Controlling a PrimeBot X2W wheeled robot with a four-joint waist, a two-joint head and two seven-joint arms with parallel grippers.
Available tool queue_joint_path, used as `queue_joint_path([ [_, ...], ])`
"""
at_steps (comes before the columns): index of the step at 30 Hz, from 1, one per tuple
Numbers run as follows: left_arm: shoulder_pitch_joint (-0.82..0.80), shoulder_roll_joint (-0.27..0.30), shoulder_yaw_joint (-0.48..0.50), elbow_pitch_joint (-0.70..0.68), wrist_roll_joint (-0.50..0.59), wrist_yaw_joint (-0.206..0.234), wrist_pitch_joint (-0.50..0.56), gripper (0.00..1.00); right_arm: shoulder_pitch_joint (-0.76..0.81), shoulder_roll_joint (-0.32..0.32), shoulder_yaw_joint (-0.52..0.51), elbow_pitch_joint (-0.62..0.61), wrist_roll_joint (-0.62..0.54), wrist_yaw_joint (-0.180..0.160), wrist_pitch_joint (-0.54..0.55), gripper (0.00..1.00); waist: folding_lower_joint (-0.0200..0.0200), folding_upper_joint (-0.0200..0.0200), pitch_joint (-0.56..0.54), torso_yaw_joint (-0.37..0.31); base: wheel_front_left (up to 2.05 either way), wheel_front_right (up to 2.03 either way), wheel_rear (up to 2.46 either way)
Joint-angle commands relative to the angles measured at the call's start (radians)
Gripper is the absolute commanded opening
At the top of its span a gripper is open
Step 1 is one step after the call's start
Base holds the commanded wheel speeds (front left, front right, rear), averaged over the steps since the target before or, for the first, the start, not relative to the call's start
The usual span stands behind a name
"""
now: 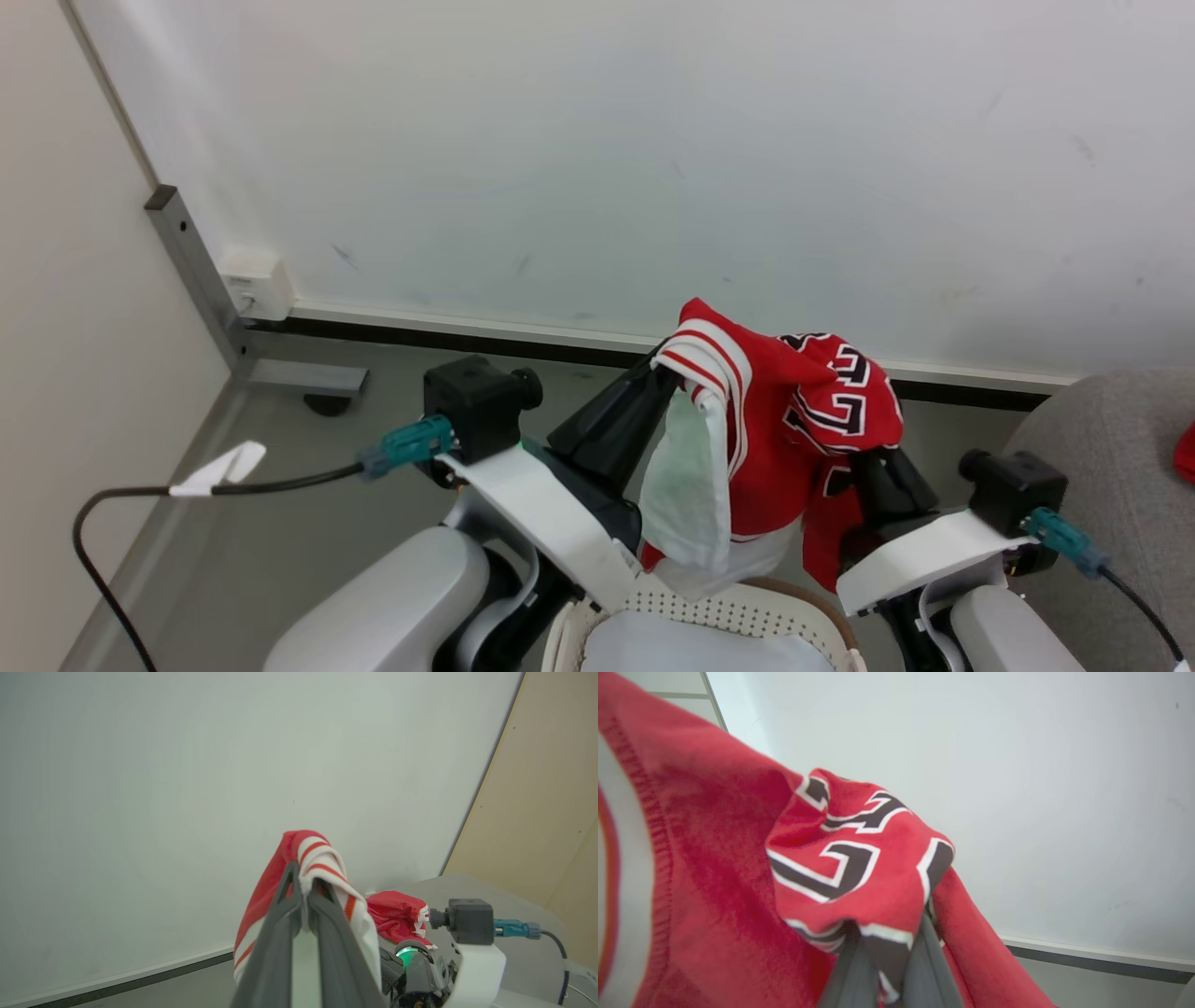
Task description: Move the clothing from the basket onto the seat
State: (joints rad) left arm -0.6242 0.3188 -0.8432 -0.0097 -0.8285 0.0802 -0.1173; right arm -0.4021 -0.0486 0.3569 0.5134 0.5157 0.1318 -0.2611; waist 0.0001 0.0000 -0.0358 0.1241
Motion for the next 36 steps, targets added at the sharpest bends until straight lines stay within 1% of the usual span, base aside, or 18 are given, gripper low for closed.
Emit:
queue_joint_path([
  [1, 0.023, 0.006, -0.002, 0.004, 0.001, -0.003, -0.011, 0.02, 0.021, -0.002, -0.030, -0.035, 0.018, -0.002, -0.004, 0.00, -0.0001, 0.0000, 0.003, -0.011, 0.00, 0.00, 0.00],
  [2, 0.029, 0.008, -0.006, 0.006, 0.003, -0.004, -0.015, 0.33, 0.027, -0.002, -0.050, -0.058, 0.027, -0.002, -0.004, 0.00, -0.0001, 0.0000, 0.005, -0.016, 0.00, 0.00, 0.00],
  [3, 0.036, 0.008, -0.008, 0.007, 0.002, -0.007, -0.020, 0.84, 0.035, -0.002, -0.071, -0.082, 0.035, -0.002, -0.004, 0.00, -0.0001, 0.0000, 0.007, -0.022, 0.00, 0.00, 0.00],
  [4, 0.042, 0.008, -0.012, 0.006, 0.002, -0.011, -0.027, 1.00, 0.045, -0.002, -0.089, -0.102, 0.041, -0.002, -0.004, 0.00, -0.0001, 0.0000, 0.008, -0.028, 0.00, 0.00, 0.00],
  [8, 0.073, 0.022, -0.026, 0.010, 0.012, -0.026, -0.053, 1.00, 0.075, -0.001, -0.154, -0.185, 0.055, -0.002, 0.000, 0.00, -0.0001, 0.0000, 0.014, -0.059, 0.00, 0.00, 0.00],
  [11, 0.098, 0.039, -0.026, 0.017, 0.015, -0.023, -0.067, 1.00, 0.088, -0.002, -0.193, -0.231, 0.031, -0.002, 0.019, 0.00, -0.0001, 0.0000, 0.019, -0.097, 0.00, 0.00, 0.00],
  [17, 0.133, 0.067, -0.030, 0.009, 0.039, -0.029, -0.099, 1.00, 0.102, -0.002, -0.254, -0.323, -0.011, -0.002, 0.062, 0.00, -0.0001, 0.0000, 0.050, -0.192, 0.00, 0.00, 0.00],
  [25, 0.148, 0.078, -0.045, 0.008, 0.068, -0.042, -0.121, 1.00, 0.147, -0.002, -0.363, -0.438, -0.056, -0.002, 0.106, 0.00, -0.0001, 0.0000, 0.079, -0.331, 0.00, 0.00, 0.00],
  [31, 0.146, 0.080, -0.049, 0.005, 0.083, -0.042, -0.124, 1.00, 0.183, -0.001, -0.402, -0.500, -0.070, -0.002, 0.131, 0.00, -0.0001, 0.0000, 0.093, -0.436, 0.00, 0.00, 0.00],
  [32, 0.146, 0.080, -0.049, 0.005, 0.083, -0.042, -0.124, 1.00, 0.183, -0.001, -0.402, -0.500, -0.070, -0.002, 0.131, 0.00, -0.0001, 0.0000, 0.093, -0.436, 0.00, 0.00, 0.00],
  [36, 0.150, 0.083, -0.051, 0.011, 0.092, -0.037, -0.127, 1.00, 0.203, -0.002, -0.406, -0.519, -0.066, -0.002, 0.139, 0.00, -0.0001, 0.0000, 0.095, -0.498, 0.00, 0.00, 0.00],
])
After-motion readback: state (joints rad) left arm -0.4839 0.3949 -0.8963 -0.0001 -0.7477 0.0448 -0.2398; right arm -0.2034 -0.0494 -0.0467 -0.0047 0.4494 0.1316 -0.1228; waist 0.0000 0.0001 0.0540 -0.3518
